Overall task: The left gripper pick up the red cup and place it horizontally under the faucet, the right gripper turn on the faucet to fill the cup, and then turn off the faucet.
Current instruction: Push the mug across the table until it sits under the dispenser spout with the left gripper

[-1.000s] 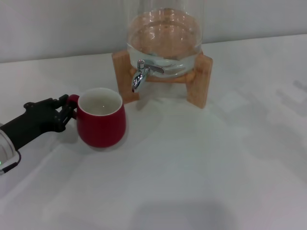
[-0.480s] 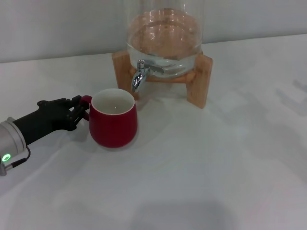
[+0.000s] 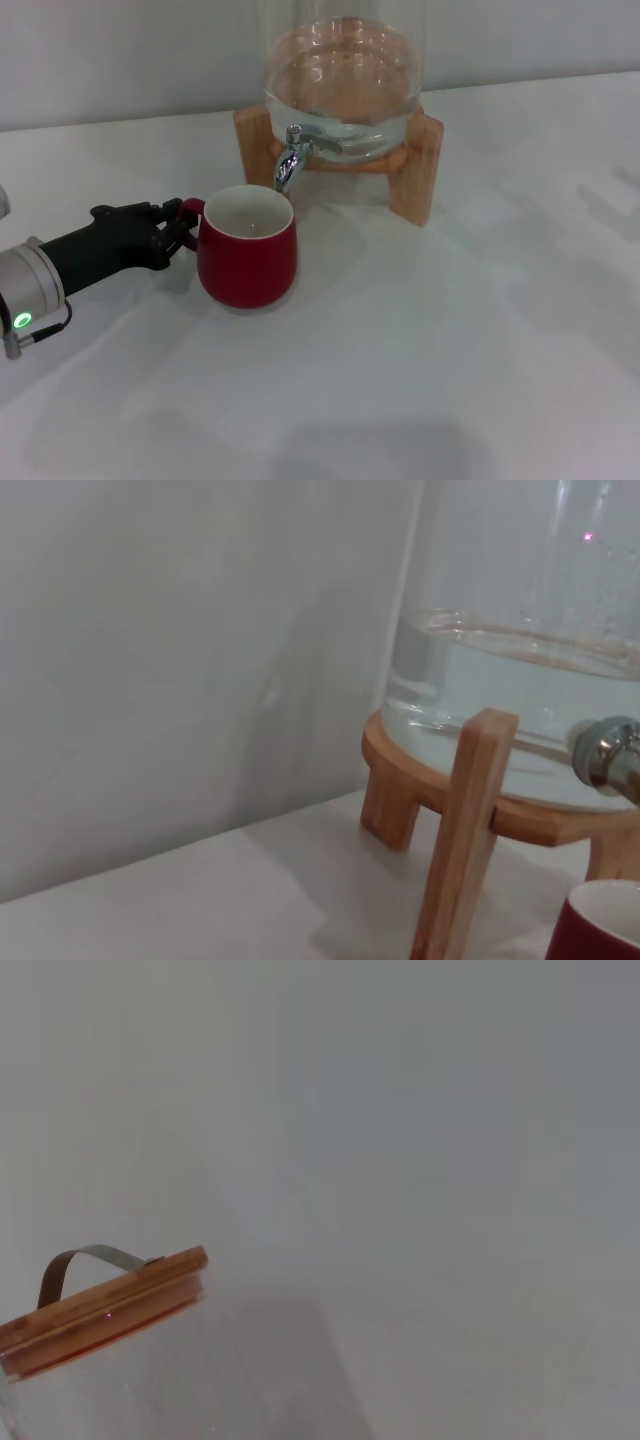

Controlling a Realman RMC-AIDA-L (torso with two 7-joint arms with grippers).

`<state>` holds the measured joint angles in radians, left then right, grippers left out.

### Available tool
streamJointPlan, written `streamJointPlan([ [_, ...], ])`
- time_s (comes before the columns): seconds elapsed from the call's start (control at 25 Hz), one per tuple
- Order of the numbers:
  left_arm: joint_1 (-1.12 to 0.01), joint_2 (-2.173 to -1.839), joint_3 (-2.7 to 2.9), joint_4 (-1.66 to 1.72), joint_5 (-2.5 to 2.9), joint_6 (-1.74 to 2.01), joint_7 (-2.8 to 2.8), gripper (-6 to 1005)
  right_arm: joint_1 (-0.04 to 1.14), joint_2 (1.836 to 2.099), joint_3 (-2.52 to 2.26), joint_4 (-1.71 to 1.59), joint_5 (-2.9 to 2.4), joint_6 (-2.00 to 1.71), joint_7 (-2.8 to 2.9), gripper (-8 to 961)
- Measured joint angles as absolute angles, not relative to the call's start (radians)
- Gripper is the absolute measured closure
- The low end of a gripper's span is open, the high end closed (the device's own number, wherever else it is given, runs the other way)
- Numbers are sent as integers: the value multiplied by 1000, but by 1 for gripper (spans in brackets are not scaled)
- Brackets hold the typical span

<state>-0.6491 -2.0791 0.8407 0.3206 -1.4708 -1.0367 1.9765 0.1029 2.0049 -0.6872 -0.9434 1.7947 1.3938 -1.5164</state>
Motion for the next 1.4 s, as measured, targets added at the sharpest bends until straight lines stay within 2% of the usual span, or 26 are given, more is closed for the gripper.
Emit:
streamJointPlan([
  [1.4, -634, -2086, 910, 370, -1472, -972, 2025, 847, 104, 2005, -680, -931, 1804, 1393, -1528, 173],
])
